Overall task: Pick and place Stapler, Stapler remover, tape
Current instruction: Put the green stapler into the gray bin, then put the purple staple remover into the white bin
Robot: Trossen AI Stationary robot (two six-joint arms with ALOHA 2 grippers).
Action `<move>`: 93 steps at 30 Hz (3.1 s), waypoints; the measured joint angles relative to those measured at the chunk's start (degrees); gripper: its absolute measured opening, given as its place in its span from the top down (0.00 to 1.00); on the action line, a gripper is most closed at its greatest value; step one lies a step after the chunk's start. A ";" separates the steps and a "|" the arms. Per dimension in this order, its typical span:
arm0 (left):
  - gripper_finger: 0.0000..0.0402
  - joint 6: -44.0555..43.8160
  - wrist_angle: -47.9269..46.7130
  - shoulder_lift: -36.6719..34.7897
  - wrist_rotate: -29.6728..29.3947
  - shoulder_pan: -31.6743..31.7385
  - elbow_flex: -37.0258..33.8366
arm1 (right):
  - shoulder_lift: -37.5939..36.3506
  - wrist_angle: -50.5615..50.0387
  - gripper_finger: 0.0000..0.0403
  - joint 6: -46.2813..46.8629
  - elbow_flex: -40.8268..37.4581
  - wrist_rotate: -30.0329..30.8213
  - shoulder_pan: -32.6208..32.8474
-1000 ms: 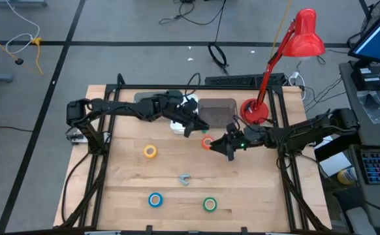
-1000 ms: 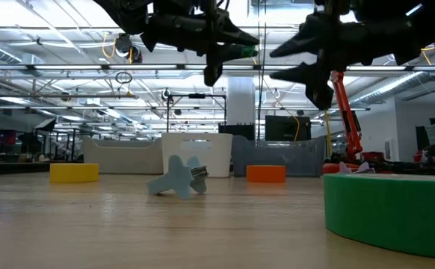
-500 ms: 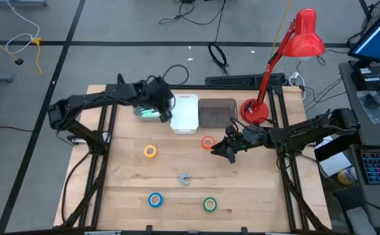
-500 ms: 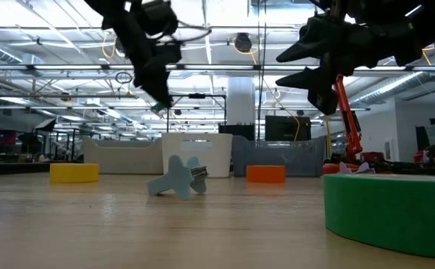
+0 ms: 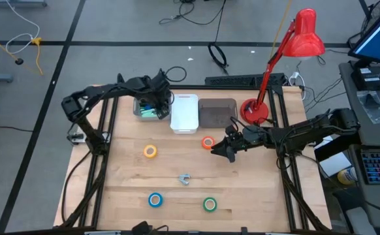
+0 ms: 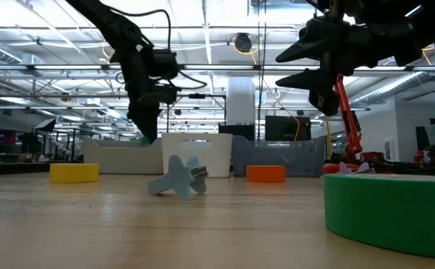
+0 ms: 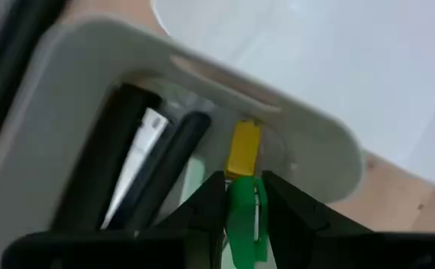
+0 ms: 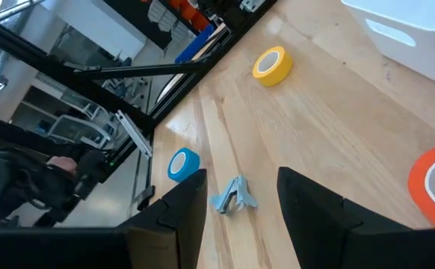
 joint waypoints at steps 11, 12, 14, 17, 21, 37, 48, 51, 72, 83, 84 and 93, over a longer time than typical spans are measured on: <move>0.79 2.24 0.96 5.65 1.30 -0.01 0.00 | 0.00 -0.02 0.61 -0.11 0.00 0.00 0.00; 0.79 2.29 1.18 6.08 1.34 -0.01 0.06 | 0.00 0.00 0.61 -0.16 0.00 0.01 0.00; 0.79 1.91 1.20 7.01 1.26 -0.01 0.07 | 0.00 -0.02 0.61 -0.16 0.00 0.02 0.00; 0.79 1.07 1.43 7.52 1.65 -0.02 0.07 | 0.00 0.00 0.61 -0.17 0.00 0.02 0.00; 0.79 1.14 1.79 7.25 2.37 -0.28 0.07 | 0.00 0.00 0.61 -0.11 0.00 0.02 0.00; 0.72 0.97 1.86 6.71 3.01 -0.36 0.07 | 0.02 0.00 0.61 -0.20 0.00 0.00 0.00; 0.43 0.51 0.99 6.45 2.70 -0.34 0.05 | 0.02 0.00 0.61 -0.20 0.00 -0.02 0.00; 0.40 -0.50 -0.11 5.26 2.58 -0.31 0.02 | 0.02 0.00 0.60 -0.20 0.00 0.00 0.00; 0.43 -19.05 -5.79 -20.70 3.69 -7.58 0.00 | 0.02 -0.04 0.61 -6.72 0.00 -2.92 1.28; 0.43 -19.11 -2.16 -27.93 1.15 -19.86 -0.22 | -2.15 -30.57 0.61 -10.38 9.85 -0.84 3.79; 0.43 -19.29 -1.05 -28.36 0.97 -20.72 -0.69 | -2.41 -34.40 0.61 -10.77 11.20 -0.12 3.82; 0.43 -26.84 10.08 -35.63 -0.29 -25.61 -13.48 | -2.75 -63.98 0.61 -5.60 19.42 3.87 3.63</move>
